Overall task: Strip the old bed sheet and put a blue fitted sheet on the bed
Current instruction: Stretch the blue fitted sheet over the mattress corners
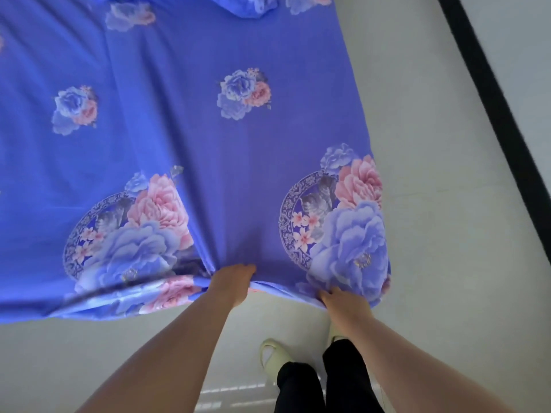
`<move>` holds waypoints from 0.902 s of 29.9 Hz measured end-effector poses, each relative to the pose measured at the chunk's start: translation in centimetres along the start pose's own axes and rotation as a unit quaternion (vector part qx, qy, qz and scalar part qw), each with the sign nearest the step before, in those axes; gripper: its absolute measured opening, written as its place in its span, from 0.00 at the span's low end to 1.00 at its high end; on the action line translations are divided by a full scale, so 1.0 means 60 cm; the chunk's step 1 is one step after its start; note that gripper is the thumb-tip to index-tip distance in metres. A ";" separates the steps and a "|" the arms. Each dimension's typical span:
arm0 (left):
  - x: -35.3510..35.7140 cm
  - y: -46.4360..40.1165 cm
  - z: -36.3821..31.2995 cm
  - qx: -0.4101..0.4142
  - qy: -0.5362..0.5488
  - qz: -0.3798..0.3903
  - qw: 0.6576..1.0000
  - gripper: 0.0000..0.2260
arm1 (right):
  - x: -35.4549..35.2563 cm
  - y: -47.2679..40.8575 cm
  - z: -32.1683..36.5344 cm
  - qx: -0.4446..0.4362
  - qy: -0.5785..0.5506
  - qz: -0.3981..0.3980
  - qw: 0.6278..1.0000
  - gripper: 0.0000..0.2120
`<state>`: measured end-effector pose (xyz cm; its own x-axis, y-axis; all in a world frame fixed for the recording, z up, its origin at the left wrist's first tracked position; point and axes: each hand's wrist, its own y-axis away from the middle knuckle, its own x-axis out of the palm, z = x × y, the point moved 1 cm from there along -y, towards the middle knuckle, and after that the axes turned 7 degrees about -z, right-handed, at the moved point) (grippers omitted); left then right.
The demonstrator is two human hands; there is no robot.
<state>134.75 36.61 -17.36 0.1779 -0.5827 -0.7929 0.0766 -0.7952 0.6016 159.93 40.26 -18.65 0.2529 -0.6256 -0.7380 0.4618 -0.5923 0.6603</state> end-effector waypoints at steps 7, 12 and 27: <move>0.055 -0.009 0.017 -0.004 0.090 0.036 0.995 0.17 | 0.027 -0.020 0.010 0.010 0.091 -0.008 0.996 0.21; 0.106 0.060 0.063 -0.033 0.158 0.090 0.983 0.19 | 0.034 -0.026 0.069 0.031 0.101 0.025 0.994 0.18; 0.038 0.175 0.446 -0.343 0.368 0.005 0.864 0.11 | -0.138 -0.159 0.562 -0.200 -0.117 -0.001 0.973 0.11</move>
<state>109.69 22.43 -15.47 0.7387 -0.1225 -0.6628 0.5903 -0.3572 0.7239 124.76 33.95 -14.15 0.0733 -0.7512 -0.6560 0.7681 -0.3770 0.5176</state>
